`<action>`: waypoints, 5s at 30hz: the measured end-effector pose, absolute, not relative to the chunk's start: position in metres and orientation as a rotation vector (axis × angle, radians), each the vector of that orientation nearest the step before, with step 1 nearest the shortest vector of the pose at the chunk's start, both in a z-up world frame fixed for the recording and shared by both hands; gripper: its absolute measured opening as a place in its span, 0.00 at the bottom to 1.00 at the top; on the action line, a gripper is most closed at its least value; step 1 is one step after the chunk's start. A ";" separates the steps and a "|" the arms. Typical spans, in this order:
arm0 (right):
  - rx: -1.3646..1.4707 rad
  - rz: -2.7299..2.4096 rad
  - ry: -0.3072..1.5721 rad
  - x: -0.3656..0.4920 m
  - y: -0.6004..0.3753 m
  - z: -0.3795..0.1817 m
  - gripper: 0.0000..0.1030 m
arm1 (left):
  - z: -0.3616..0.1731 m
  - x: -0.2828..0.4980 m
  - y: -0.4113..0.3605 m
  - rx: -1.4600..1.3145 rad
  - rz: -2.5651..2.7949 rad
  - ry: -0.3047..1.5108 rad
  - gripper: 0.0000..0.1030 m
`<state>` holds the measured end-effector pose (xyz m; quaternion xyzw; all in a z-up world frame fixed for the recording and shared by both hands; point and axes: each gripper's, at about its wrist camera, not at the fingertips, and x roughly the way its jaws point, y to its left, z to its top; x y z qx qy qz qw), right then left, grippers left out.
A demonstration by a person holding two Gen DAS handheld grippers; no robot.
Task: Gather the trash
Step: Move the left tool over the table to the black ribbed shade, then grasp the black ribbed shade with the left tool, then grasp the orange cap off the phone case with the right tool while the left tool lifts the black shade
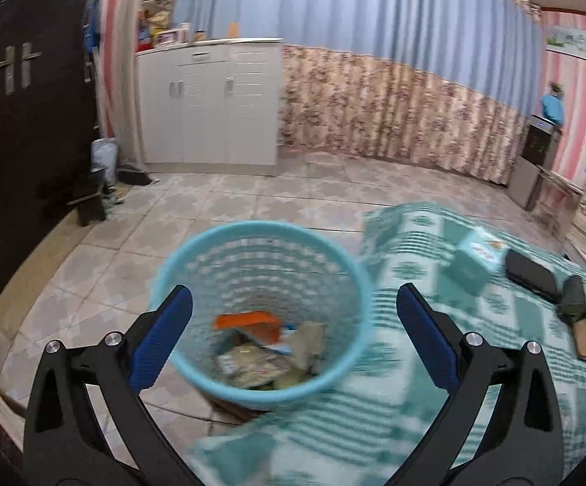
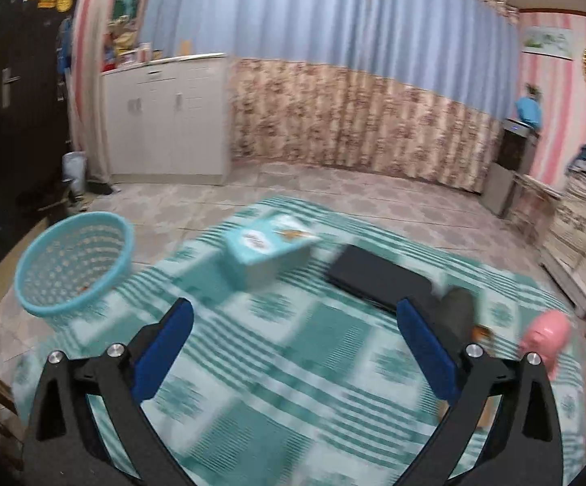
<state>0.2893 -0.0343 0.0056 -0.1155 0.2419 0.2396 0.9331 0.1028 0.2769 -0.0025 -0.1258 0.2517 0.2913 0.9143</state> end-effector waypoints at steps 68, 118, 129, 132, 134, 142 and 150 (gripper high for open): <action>-0.120 0.079 0.695 0.388 -0.227 -0.079 0.95 | -0.058 0.318 0.043 -0.109 0.018 0.748 0.91; -0.184 0.247 0.773 0.480 -0.150 -0.094 0.37 | -0.058 0.323 0.119 -0.150 0.258 0.742 0.83; -0.237 0.337 0.718 0.410 -0.124 -0.073 0.37 | -0.038 0.254 0.153 -0.203 0.318 0.705 0.83; -0.243 0.389 0.712 0.392 -0.101 -0.067 0.37 | -0.037 0.235 0.170 -0.220 0.345 0.700 0.83; -0.261 0.427 0.699 0.378 -0.082 -0.063 0.37 | -0.035 0.223 0.182 -0.220 0.360 0.689 0.83; -0.294 0.542 0.665 0.341 -0.019 -0.052 0.36 | -0.032 0.186 0.225 -0.246 0.405 0.662 0.83; -0.317 0.606 0.665 0.322 0.026 -0.055 0.34 | -0.041 0.148 0.289 -0.258 0.499 0.676 0.83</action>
